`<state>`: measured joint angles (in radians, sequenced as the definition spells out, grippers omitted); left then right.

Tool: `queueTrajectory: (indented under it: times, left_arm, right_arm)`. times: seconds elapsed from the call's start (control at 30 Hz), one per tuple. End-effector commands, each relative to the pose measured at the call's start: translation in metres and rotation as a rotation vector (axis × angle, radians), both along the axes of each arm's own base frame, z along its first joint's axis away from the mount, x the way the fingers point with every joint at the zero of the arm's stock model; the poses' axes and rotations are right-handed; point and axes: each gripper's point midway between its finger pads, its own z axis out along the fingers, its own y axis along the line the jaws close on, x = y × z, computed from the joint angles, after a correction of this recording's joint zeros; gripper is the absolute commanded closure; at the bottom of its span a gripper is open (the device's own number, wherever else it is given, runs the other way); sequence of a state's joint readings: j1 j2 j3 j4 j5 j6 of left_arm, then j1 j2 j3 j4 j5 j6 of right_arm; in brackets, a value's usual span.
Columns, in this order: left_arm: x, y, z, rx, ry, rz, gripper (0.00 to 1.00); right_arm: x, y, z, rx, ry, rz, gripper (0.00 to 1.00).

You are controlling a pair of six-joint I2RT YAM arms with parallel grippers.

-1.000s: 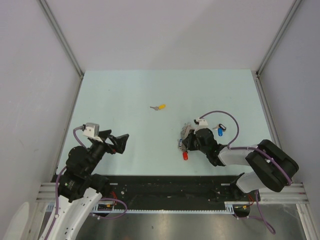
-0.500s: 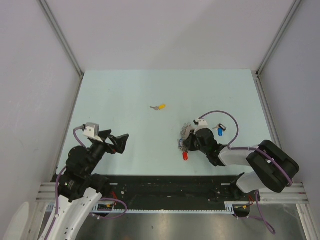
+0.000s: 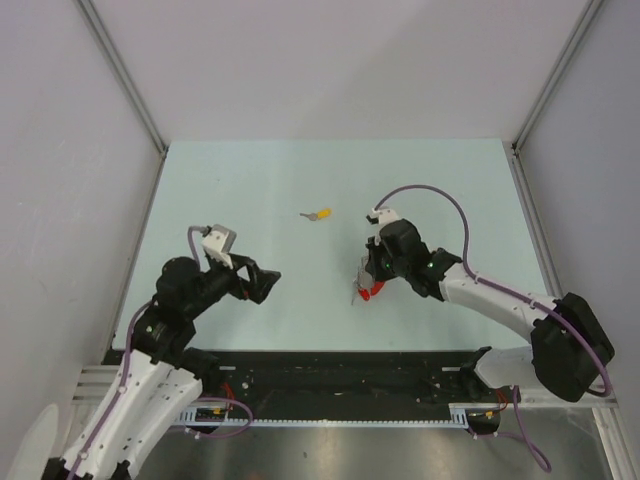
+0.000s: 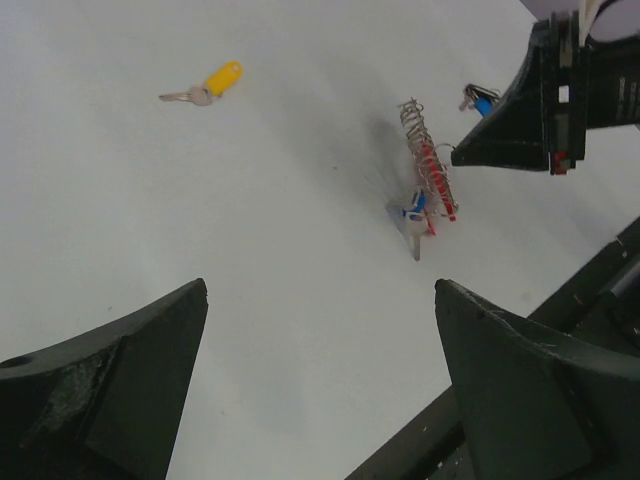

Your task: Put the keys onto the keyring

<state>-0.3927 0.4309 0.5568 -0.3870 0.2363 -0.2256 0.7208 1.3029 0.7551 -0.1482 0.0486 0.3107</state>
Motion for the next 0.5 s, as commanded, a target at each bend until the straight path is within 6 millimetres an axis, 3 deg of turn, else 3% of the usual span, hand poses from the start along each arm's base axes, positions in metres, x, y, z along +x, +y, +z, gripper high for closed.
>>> queueTrajectory:
  times: [0.0, 0.03, 0.1, 0.23, 0.33, 0.47]
  left_arm:
    - [0.001, -0.037, 0.042, 0.002, -0.083, -0.243, 0.00]
    - [0.002, -0.041, 0.043, 0.003, -0.080, -0.265, 0.00]
    - [0.002, -0.051, 0.054, -0.004, -0.105, -0.330, 0.00]
    - [0.003, -0.073, 0.056, -0.013, -0.130, -0.450, 0.00]
    - [0.011, -0.092, 0.044, -0.013, -0.198, -0.537, 0.00]
    - [0.032, -0.113, 0.046, -0.024, -0.269, -0.599, 0.00]
  right_arm:
    - [-0.034, -0.021, -0.005, -0.206, 0.189, 0.137, 1.00]
    - [-0.029, -0.014, 0.011, -0.203, 0.185, 0.155, 1.00]
    - [-0.038, -0.024, 0.004, -0.309, 0.256, 0.168, 1.00]
    - [-0.042, -0.016, 0.015, -0.346, 0.281, 0.274, 1.00]
    - [-0.039, -0.013, 0.028, -0.351, 0.227, 0.326, 1.00]
    - [-0.042, -0.005, 0.048, -0.303, 0.154, 0.410, 1.00]
